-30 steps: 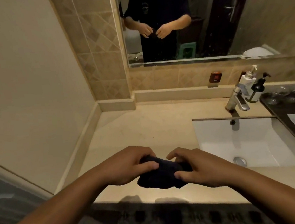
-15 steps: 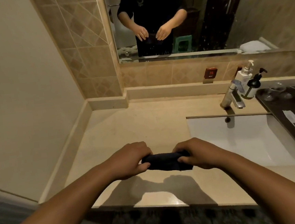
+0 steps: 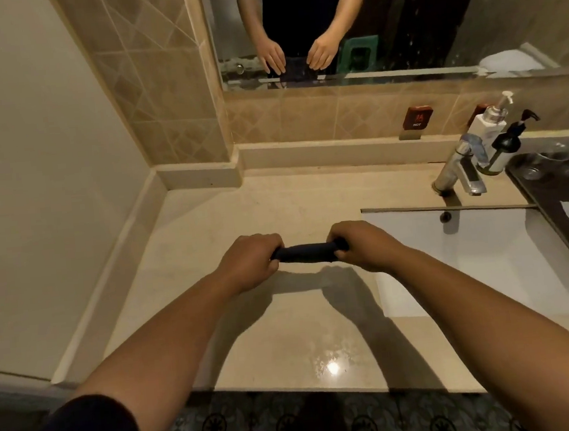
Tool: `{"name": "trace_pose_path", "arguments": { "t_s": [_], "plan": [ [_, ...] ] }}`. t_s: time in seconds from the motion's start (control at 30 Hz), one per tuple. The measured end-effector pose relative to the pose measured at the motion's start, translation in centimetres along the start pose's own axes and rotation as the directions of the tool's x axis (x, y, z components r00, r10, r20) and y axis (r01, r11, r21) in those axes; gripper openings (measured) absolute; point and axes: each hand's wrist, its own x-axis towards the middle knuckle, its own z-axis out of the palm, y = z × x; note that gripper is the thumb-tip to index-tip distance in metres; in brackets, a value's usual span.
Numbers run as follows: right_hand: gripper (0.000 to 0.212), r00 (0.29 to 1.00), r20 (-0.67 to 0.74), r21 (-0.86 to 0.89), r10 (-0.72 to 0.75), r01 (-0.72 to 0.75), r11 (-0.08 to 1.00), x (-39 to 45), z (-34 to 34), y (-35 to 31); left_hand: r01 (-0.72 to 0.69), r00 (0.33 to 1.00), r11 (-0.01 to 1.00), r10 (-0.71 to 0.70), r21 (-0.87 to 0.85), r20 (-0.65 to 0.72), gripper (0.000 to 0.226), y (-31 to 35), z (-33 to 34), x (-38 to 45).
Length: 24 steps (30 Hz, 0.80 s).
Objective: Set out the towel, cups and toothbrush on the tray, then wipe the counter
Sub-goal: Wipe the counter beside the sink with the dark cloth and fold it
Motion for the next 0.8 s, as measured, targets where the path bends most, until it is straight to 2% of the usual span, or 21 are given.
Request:
{"name": "trace_pose_path", "arguments": {
  "t_s": [0.13, 0.23, 0.37, 0.5, 0.57, 0.67, 0.7, 0.8],
  "plan": [
    [0.015, 0.984, -0.173, -0.250, -0.052, 0.007, 0.968, 2.4, 3.5, 1.1, 0.014, 0.998, 0.981, -0.001, 0.193, -0.068, 0.011, -0.5, 3.0, 1.8],
    [0.017, 0.975, -0.157, -0.371, -0.158, 0.090, 0.924, 1.8, 8.7, 2.6, 0.029, 0.997, 0.965, -0.008, 0.262, -0.082, 0.017, -1.4, 6.9, 0.8],
    [0.010, 0.959, -0.196, -0.216, -0.206, 0.163, 0.963, -1.0, 14.0, 3.6, -0.049, 0.998, 0.968, 0.056, 0.247, -0.024, 0.021, -2.7, 11.5, -1.9],
    [0.025, 0.972, -0.175, -0.166, -0.158, 0.129, 0.978, -3.1, 14.3, 3.3, -0.115, 0.993, 0.969, 0.111, 0.218, 0.027, 0.037, -3.6, 12.9, -4.8],
    [0.032, 0.971, -0.187, -0.144, -0.148, 0.122, 0.982, -3.8, 13.9, 3.0, -0.067, 0.997, 0.977, 0.057, 0.204, 0.057, 0.050, -3.6, 13.0, -5.7],
    [0.047, 0.960, -0.233, -0.150, -0.153, 0.120, 0.981, -3.4, 13.4, 2.7, 0.026, 0.999, 0.987, -0.031, 0.160, 0.033, 0.060, -2.8, 12.8, -5.4],
    [0.052, 0.966, -0.215, -0.167, -0.142, 0.107, 0.980, -2.7, 13.2, 2.7, 0.050, 0.998, 0.987, -0.055, 0.150, 0.028, 0.063, -2.3, 12.8, -4.9],
    [0.069, 0.996, -0.030, -0.243, -0.083, 0.073, 0.967, -0.8, 13.8, 2.4, 0.098, 0.993, 0.980, -0.109, 0.174, 0.054, 0.067, -1.2, 13.4, -3.1]
  ]
}}
